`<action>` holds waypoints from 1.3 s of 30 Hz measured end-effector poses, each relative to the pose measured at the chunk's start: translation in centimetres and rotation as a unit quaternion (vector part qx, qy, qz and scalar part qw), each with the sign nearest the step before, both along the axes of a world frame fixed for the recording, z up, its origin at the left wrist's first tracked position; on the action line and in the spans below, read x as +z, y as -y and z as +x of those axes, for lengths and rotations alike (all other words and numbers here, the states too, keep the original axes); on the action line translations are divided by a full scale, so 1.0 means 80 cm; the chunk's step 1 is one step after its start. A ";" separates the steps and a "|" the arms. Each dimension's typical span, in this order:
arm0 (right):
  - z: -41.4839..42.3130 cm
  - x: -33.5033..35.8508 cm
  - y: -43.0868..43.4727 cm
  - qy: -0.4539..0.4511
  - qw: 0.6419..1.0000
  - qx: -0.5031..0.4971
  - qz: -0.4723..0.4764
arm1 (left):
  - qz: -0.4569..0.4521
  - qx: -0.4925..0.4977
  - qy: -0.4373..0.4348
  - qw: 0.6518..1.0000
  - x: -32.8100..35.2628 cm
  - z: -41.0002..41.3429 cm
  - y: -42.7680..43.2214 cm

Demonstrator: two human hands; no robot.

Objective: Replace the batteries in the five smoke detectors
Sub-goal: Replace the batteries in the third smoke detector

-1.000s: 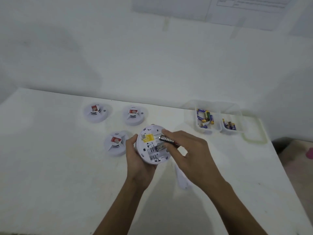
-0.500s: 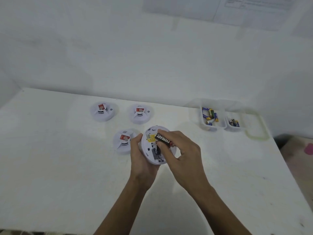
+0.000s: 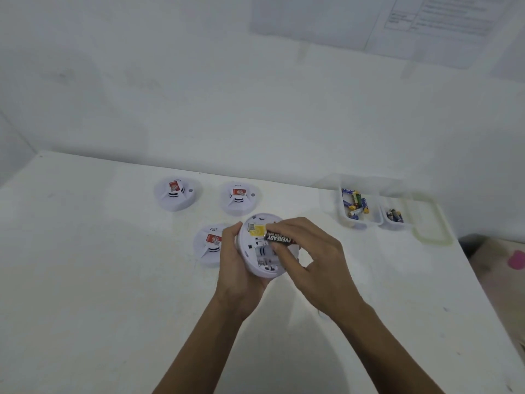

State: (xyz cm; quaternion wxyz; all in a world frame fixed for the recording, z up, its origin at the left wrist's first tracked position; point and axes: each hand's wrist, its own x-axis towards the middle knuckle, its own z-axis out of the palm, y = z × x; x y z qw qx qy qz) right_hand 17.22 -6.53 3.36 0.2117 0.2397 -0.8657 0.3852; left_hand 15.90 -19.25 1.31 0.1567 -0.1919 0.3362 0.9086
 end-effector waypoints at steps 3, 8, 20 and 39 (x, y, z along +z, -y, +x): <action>-0.009 0.004 -0.004 0.009 0.998 0.052 0.043 | -0.049 -0.009 -0.025 0.998 0.008 -0.011 -0.001; -0.025 0.010 -0.014 0.014 0.994 0.086 0.067 | 0.007 0.016 -0.016 1.000 0.007 -0.002 -0.004; -0.034 0.019 -0.020 0.108 0.991 0.073 0.013 | 0.003 0.015 0.008 1.000 -0.007 -0.011 -0.004; -0.049 0.043 -0.029 0.120 0.953 0.182 0.210 | 0.032 -0.022 -0.024 0.999 -0.021 -0.005 -0.007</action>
